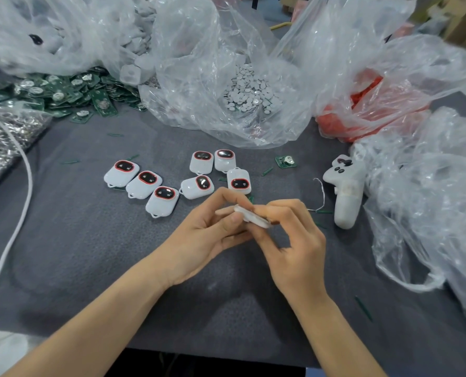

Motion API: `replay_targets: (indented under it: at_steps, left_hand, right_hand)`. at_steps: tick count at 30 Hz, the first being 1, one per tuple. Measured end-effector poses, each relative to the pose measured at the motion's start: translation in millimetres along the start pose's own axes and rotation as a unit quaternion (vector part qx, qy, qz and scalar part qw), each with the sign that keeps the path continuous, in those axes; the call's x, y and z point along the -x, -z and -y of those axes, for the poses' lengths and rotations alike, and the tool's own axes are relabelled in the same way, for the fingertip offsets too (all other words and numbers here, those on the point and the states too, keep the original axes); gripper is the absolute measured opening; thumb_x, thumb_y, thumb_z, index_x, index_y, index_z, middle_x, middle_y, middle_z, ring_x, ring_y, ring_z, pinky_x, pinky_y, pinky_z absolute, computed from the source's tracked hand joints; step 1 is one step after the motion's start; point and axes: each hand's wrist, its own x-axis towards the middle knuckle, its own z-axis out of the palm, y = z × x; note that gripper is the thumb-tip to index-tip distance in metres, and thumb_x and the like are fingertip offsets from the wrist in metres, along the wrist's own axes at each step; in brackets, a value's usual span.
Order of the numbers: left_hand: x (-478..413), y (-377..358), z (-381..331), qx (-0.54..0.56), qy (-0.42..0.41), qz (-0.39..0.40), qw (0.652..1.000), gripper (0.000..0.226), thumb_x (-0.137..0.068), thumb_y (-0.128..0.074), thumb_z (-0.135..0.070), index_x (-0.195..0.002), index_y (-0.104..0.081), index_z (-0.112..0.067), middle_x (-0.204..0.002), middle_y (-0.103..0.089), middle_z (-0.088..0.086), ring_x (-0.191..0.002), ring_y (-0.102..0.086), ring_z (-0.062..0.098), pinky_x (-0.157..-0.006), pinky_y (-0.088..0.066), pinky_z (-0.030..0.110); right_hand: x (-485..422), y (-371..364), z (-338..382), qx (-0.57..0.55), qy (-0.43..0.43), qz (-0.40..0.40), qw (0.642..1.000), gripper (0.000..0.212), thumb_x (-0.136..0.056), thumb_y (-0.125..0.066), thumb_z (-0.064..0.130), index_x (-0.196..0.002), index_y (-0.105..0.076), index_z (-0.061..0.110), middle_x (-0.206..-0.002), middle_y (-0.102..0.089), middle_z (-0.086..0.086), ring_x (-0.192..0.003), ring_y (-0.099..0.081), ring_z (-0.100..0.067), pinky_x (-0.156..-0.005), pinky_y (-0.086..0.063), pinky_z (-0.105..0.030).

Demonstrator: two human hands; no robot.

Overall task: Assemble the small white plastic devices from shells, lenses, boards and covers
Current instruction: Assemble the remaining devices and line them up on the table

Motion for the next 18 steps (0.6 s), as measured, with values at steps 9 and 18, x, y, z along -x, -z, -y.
replay_targets:
  at_steps: [9,18]
  left_hand:
    - [2.7,-4.6,1.0,-0.056,-0.024,-0.029,0.998,0.017,-0.09,-0.052,-0.018,-0.089,-0.066,-0.028,-0.102,-0.071,0.006,-0.097,-0.066,0.017,-0.085,-0.052,0.029]
    - [-2.1,-5.9,1.0,-0.017,0.008,-0.068,0.997,0.032,-0.089,-0.06,-0.019,-0.119,-0.052,-0.013,-0.098,-0.072,0.003,-0.09,-0.069,0.016,-0.079,-0.055,0.027]
  right_hand:
    - [2.7,3.5,6.0,-0.003,0.007,0.001,1.0,0.014,-0.082,-0.072,0.008,-0.074,-0.065,-0.001,-0.082,-0.061,-0.004,-0.076,-0.058,-0.018,-0.073,-0.044,-0.017]
    - [3.2,-4.5,7.9,0.063,0.049,-0.016,0.997,0.019,-0.081,-0.073,0.007,-0.086,-0.055,0.01,-0.094,-0.049,0.002,-0.082,-0.05,-0.02,-0.078,-0.04,-0.018]
